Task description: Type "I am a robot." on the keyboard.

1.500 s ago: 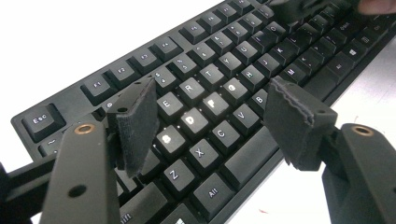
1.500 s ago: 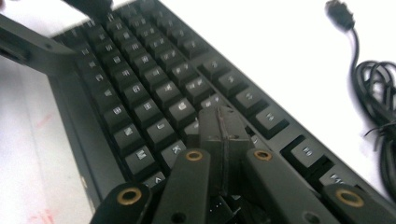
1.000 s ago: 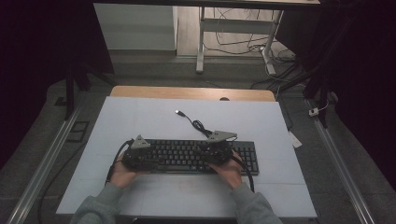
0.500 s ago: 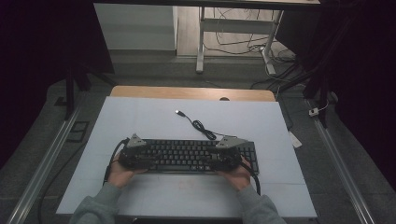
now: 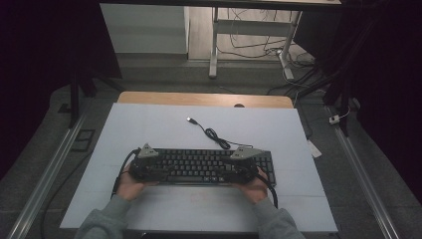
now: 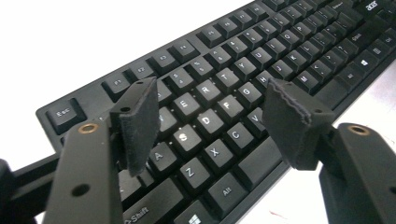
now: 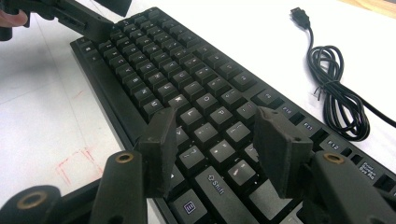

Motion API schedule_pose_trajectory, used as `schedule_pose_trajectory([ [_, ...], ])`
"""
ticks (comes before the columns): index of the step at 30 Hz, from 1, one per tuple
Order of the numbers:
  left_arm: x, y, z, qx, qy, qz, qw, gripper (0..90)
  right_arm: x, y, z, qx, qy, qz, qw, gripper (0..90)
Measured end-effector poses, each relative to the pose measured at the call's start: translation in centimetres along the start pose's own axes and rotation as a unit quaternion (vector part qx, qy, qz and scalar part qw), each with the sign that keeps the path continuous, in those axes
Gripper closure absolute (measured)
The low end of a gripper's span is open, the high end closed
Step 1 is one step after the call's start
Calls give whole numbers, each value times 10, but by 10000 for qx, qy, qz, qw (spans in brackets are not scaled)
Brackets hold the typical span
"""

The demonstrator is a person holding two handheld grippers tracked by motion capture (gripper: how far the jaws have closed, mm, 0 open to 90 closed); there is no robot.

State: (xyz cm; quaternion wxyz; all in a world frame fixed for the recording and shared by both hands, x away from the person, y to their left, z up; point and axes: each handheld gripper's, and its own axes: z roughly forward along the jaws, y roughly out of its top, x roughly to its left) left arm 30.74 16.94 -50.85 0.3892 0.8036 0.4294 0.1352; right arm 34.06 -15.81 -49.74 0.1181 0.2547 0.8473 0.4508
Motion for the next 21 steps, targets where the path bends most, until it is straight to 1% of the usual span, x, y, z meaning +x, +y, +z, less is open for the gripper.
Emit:
schedule_pose_trajectory([
  [4,-3,0,1,-18,-72,8,10000,419,-1,0,0,6,-7,-12,10000,494],
  [9,-11,2,6,-28,-244,106,9996,549,-1,-1,2,-9,10,1,10000,492],
  [11,-15,4,10,-1,-335,169,9993,622,-1,-1,2,14,11,-8,10000,491],
  [13,-18,5,14,66,-435,274,9987,716,-1,-1,2,11,15,-5,10000,491],
  [16,-24,8,20,149,-524,422,9976,864,-1,-1,2,-7,13,0,10000,490],
  [17,-25,9,22,179,-549,460,9973,888,-1,-1,2,-4,13,0,10000,490],
  [21,-30,11,29,271,-601,542,9963,891,-1,-1,2,15,20,-8,10000,489],
])
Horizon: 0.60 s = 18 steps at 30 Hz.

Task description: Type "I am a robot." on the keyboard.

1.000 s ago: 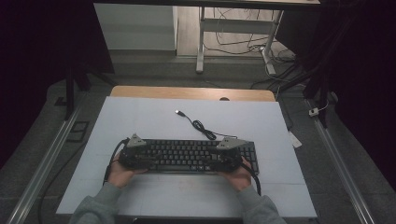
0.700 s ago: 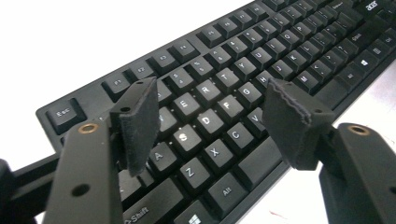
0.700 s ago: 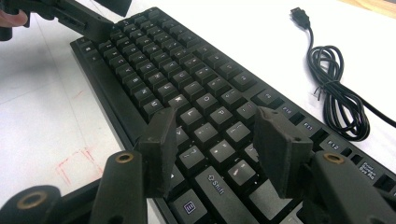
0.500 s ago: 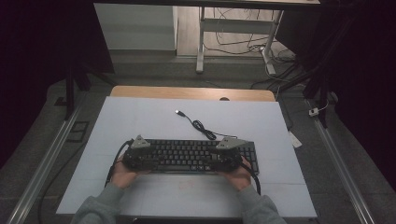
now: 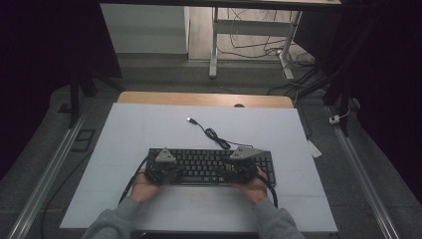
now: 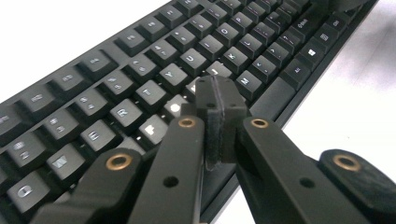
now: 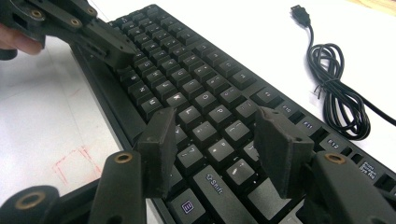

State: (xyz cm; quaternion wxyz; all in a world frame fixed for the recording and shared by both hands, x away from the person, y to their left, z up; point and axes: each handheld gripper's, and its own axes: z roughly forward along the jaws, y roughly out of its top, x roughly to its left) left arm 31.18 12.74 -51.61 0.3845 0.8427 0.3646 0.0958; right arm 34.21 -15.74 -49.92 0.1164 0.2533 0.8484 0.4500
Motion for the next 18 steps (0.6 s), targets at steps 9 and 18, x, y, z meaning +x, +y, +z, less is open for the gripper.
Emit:
schedule_pose_trajectory([
  [9,-3,0,9,142,40,30,9999,891,0,0,1,40,-8,-12,10000,488],
  [18,-3,-1,13,185,92,12,9998,891,0,-1,2,64,-11,-12,10000,486],
])
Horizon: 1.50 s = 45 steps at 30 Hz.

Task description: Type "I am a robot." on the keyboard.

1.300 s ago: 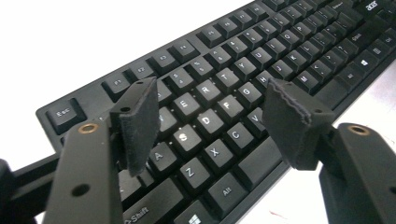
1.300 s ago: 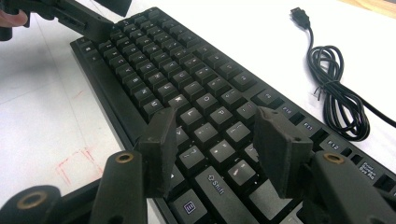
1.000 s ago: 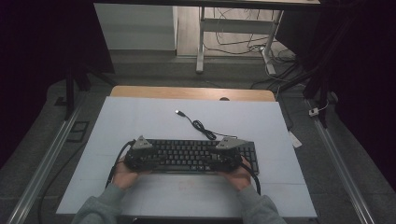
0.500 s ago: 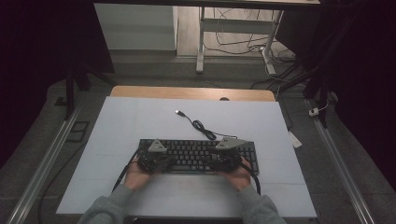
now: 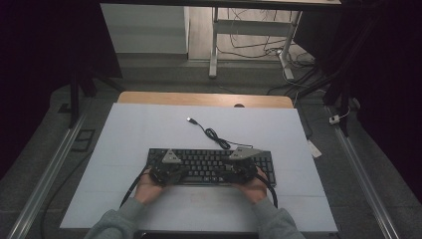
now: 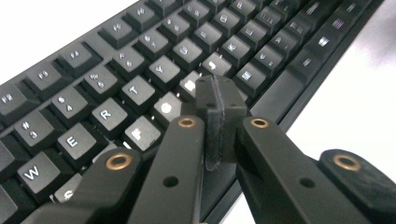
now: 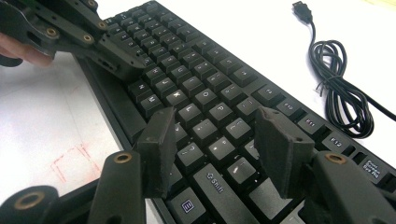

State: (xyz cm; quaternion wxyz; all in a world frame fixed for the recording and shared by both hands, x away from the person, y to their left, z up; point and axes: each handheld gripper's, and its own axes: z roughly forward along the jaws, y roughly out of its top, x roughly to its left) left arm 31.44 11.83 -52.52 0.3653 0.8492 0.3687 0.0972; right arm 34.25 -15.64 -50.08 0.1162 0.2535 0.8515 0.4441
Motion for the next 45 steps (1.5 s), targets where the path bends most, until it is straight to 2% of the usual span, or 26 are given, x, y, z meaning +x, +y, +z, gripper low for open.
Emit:
schedule_pose_trajectory([
  [5,-1,1,-2,-67,42,-32,10000,890,0,0,0,7,-4,-4,10000,484],
  [7,1,1,-7,-196,30,-52,9998,890,0,0,0,-13,-3,-5,10000,482],
  [11,9,1,-25,-487,18,-247,9985,849,-1,0,-1,-33,-17,3,10000,480],
  [14,16,-2,-35,-572,-8,-368,9977,729,-1,0,-2,-28,-40,5,10000,479],
  [18,23,-6,-44,-541,119,-484,9973,512,-1,0,-2,-17,-90,3,10000,478],
  [24,32,-12,-54,-567,249,-637,9960,386,-2,0,-1,-28,-66,17,10000,476],
  [31,35,-15,-59,-546,253,-660,9960,334,-3,1,-3,-37,-95,-9,9999,476],
  [45,36,-16,-57,-467,268,-657,9964,315,-2,3,0,-16,-99,-61,9999,477],
])
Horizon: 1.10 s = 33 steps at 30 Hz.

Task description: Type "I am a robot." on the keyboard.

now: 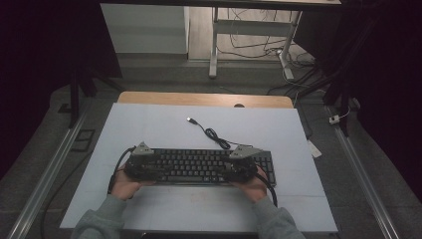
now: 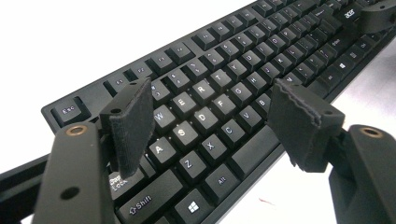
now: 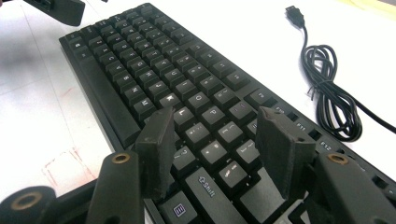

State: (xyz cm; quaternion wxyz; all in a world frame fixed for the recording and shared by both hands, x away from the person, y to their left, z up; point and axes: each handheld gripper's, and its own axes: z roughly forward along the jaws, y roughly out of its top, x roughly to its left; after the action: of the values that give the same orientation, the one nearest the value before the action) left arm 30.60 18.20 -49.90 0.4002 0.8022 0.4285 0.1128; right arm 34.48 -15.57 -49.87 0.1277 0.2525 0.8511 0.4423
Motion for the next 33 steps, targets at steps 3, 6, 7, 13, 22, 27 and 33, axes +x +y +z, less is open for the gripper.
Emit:
schedule_pose_trajectory([
  [3,0,0,0,7,1,-3,10000,314,1,2,2,-7,23,-32,10000,487],
  [6,-1,0,1,26,3,15,10000,314,2,5,4,-7,22,-33,10000,549],
  [7,-1,0,1,31,5,18,10000,314,2,6,4,-22,26,-18,10000,579],
  [13,-1,0,3,71,-8,46,10000,310,3,9,10,38,165,-129,9998,821],
  [22,-2,0,3,86,-22,82,9999,310,3,15,22,137,232,-181,9995,897],
  [27,-2,0,4,106,-17,93,9999,310,3,21,27,174,210,-204,9994,897],
  [33,-2,-1,4,120,-17,98,9999,310,3,22,36,288,208,-171,9992,897],
])
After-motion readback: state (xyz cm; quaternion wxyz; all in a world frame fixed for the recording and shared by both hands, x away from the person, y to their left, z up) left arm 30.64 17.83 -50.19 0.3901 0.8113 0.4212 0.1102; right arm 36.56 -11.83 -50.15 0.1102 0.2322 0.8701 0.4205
